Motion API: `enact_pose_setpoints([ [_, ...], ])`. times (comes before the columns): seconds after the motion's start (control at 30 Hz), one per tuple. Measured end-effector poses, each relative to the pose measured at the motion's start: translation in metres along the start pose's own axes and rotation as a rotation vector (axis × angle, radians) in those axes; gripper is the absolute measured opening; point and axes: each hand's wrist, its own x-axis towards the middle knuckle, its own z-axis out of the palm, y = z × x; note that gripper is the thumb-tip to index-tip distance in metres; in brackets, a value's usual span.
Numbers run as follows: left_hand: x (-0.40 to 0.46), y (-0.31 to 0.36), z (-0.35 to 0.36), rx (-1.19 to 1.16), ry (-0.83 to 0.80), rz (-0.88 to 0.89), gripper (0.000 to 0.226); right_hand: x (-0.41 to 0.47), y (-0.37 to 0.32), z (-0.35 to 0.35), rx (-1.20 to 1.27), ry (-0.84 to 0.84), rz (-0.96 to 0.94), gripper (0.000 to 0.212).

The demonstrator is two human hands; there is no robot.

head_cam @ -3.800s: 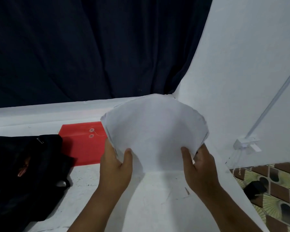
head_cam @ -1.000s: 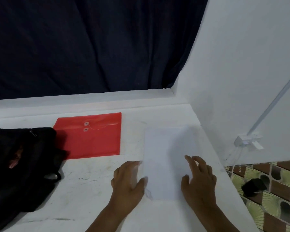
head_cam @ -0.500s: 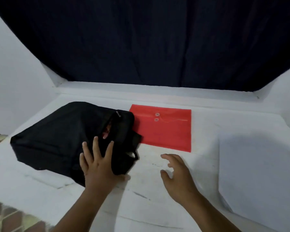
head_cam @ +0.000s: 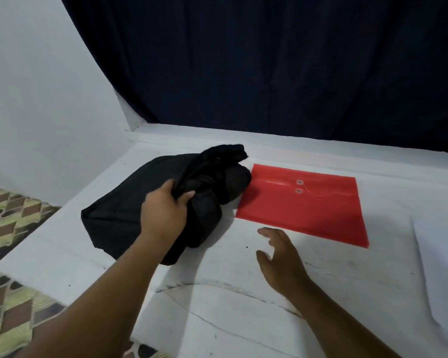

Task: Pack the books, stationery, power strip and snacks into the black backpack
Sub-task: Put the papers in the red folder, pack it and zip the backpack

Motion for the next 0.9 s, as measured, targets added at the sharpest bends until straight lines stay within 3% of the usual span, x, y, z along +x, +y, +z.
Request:
enact_pose_setpoints([
  [0.13, 0.036, -0.001, -0.03, -0.219, 0.061, -0.089, 0.02, 0.028, 0.017, -0.005, -0.371, 0.072, 0.018, 0.054],
  [0.23, 0.061, -0.001, -0.047, -0.292, 0.121, -0.079, 0.011, 0.04, 0.03, -0.015, -0.435, 0.037, 0.139, 0.061],
  [0.4, 0.094, -0.005, -0.056, -0.374, 0.146, -0.106, 0.026, 0.038, 0.042, -0.013, -0.598, 0.124, 0.101, 0.052],
  [0.5, 0.103, -0.008, -0.049, -0.405, 0.124, -0.109, 0.026, 0.03, 0.048, -0.018, -0.608, 0.254, 0.059, 0.041],
  [0.57, 0.104, -0.008, -0.04, -0.412, 0.103, -0.108, 0.025, 0.023, 0.056, -0.023, -0.597, 0.279, 0.061, 0.049],
  [0.67, 0.102, -0.005, -0.022, -0.395, 0.065, -0.107, 0.022, 0.017, 0.069, -0.027, -0.504, 0.298, 0.096, 0.039],
  [0.8, 0.091, 0.001, 0.002, -0.367, -0.008, -0.085, 0.031, 0.006, 0.079, -0.044, -0.291, 0.219, -0.048, 0.031],
  [0.9, 0.079, 0.006, 0.018, -0.32, -0.059, -0.044, 0.03, -0.006, 0.088, -0.068, -0.357, 0.049, -0.072, 0.055],
])
